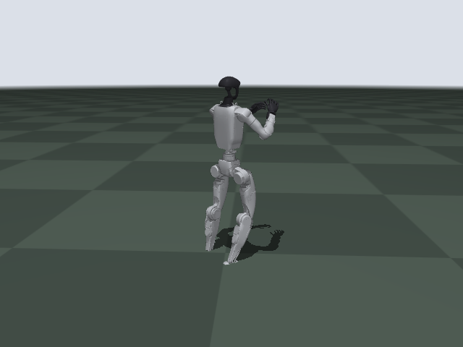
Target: Sport exercise
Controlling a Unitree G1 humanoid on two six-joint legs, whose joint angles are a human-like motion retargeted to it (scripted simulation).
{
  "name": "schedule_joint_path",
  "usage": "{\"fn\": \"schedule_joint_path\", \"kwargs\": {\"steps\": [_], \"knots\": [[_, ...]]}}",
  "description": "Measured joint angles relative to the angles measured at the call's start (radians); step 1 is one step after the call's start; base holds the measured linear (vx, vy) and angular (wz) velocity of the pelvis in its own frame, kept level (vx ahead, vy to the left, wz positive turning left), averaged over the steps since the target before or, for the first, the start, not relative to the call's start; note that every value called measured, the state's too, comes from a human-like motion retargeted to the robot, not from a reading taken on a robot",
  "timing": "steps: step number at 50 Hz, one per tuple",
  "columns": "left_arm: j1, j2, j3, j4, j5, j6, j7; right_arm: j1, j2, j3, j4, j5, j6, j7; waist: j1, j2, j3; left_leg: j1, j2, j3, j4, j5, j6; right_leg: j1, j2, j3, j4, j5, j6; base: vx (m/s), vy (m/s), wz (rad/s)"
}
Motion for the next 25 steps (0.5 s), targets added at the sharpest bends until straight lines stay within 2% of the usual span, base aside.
{"fn": "schedule_joint_path", "kwargs": {"steps": [5,13,25], "knots": [[-0.109,-0.050,-0.014,-0.102,0.030,0.023,0.056,-0.088,-0.012,-0.008,-0.110,-0.087,0.030,-0.078,-0.013,-0.021,0.012,0.006,-0.031,0.010,0.003,0.002,-0.005,-0.030,-0.039,0.013,0.083,-0.037,0.007,0.00,0.00,0.00],[-0.119,-0.079,-0.002,-0.150,0.011,0.041,0.080,-0.092,-0.022,-0.028,-0.167,-0.109,0.055,-0.123,-0.032,-0.061,0.025,-0.004,-0.095,0.015,0.021,-0.001,-0.001,-0.088,-0.116,0.034,0.205,-0.096,0.023,0.00,0.00,0.00],[-0.013,-0.068,0.008,-0.148,-0.049,0.048,0.004,0.000,-0.030,-0.051,-0.170,-0.070,0.062,-0.045,-0.060,-0.112,0.030,-0.045,-0.177,0.013,0.035,0.001,0.024,-0.179,-0.213,0.066,0.327,-0.144,0.043,0.00,0.00,0.00]]}}
